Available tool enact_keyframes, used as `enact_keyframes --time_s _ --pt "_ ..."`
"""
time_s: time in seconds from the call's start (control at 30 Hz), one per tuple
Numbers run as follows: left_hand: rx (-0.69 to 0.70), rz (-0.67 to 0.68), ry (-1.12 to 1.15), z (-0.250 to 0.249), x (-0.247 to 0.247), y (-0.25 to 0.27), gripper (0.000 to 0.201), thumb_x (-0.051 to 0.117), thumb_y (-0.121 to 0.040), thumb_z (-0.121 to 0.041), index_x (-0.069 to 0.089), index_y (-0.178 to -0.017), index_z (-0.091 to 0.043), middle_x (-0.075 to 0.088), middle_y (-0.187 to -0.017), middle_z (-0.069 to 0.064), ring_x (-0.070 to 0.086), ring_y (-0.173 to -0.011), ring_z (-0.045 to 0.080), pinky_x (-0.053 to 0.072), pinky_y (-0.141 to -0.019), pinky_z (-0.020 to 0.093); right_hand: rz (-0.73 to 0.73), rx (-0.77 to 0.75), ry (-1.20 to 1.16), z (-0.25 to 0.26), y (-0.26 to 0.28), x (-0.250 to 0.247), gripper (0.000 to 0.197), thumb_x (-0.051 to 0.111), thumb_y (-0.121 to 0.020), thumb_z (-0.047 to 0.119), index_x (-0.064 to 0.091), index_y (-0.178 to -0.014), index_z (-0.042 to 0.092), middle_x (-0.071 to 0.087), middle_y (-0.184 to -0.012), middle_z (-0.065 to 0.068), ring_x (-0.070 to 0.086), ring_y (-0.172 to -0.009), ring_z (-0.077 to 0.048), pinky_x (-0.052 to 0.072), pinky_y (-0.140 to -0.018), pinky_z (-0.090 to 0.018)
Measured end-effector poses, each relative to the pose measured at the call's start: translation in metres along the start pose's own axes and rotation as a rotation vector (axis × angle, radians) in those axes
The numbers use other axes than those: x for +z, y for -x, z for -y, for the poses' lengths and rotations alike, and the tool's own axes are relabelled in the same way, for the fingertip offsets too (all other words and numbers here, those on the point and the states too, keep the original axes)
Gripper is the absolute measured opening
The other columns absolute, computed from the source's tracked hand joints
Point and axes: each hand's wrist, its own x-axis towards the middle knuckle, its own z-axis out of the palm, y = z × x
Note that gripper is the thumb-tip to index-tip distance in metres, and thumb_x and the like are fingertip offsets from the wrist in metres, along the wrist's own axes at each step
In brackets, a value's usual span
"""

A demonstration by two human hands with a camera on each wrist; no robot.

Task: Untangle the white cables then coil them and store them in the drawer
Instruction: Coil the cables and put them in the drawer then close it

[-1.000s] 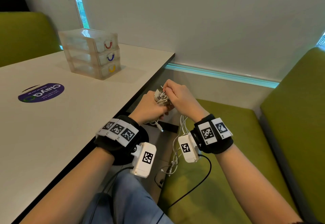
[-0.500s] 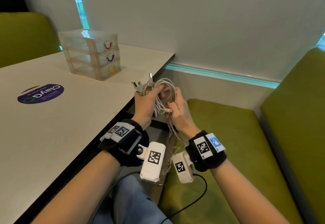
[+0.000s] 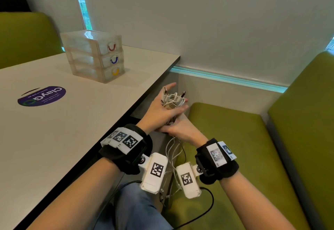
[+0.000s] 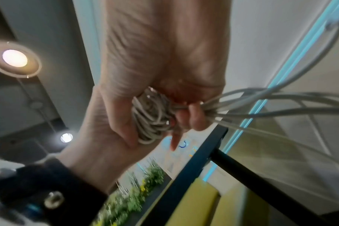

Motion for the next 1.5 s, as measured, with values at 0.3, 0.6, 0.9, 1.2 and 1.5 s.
enact_keyframes --time_s 0.3,0.6,0.9,1.2,1.5 --pt "0.057 -0.158 -0.114 -0.012 -0.004 -0.004 0.019 0.072 -0.076 -0.009 0.063 -0.074 -0.026 0.067 -0.079 0.008 0.067 -0.083 0.022 0.054 -0.088 0.043 -0.205 -0.042 -0.007 0.002 -0.009 0.010 0.053 0.069 -0.072 -0.008 0.047 -0.113 0.017 0.059 -0.103 0.007 0.055 -0.097 0.003 0.044 -0.088 -0.013" --pt "0.042 -0.215 -0.264 -0.022 -0.001 -0.008 0.015 0.075 -0.076 -0.017 0.069 -0.079 -0.004 0.067 -0.074 0.007 0.064 -0.074 0.016 0.052 -0.076 0.029 -0.262 -0.125 0.035 0.011 -0.014 0.011 0.043 0.056 -0.078 -0.012 0.050 -0.114 0.012 0.060 -0.105 0.000 0.056 -0.100 -0.001 0.046 -0.090 -0.013" --pt "-0.069 -0.248 0.053 -0.020 -0.002 -0.012 0.020 0.073 -0.078 -0.015 0.053 -0.081 -0.010 0.054 -0.067 -0.002 0.056 -0.066 0.006 0.048 -0.070 0.019 -0.308 -0.045 0.196 0.013 -0.015 0.011 0.051 0.068 -0.069 0.015 0.055 -0.117 0.005 0.066 -0.110 -0.011 0.062 -0.104 -0.021 0.051 -0.092 -0.038" --pt "-0.007 -0.171 -0.023 -0.023 0.000 -0.012 0.026 0.069 -0.080 -0.004 0.053 -0.064 -0.018 0.053 -0.061 -0.003 0.053 -0.055 -0.003 0.047 -0.062 0.009 -0.317 -0.088 0.141 0.007 -0.015 0.013 0.044 0.065 -0.074 0.007 0.056 -0.116 0.008 0.064 -0.113 -0.012 0.060 -0.107 -0.022 0.048 -0.095 -0.039" --pt "-0.063 -0.379 0.117 -0.015 -0.012 -0.018 0.036 0.072 -0.079 -0.012 0.055 -0.103 0.009 0.064 -0.078 0.010 0.067 -0.066 0.012 0.055 -0.069 0.027 -0.110 -0.109 0.143 -0.001 -0.004 0.004 0.053 0.065 -0.081 0.023 0.038 -0.127 0.020 0.061 -0.098 0.010 0.060 -0.082 0.000 0.052 -0.084 -0.026"
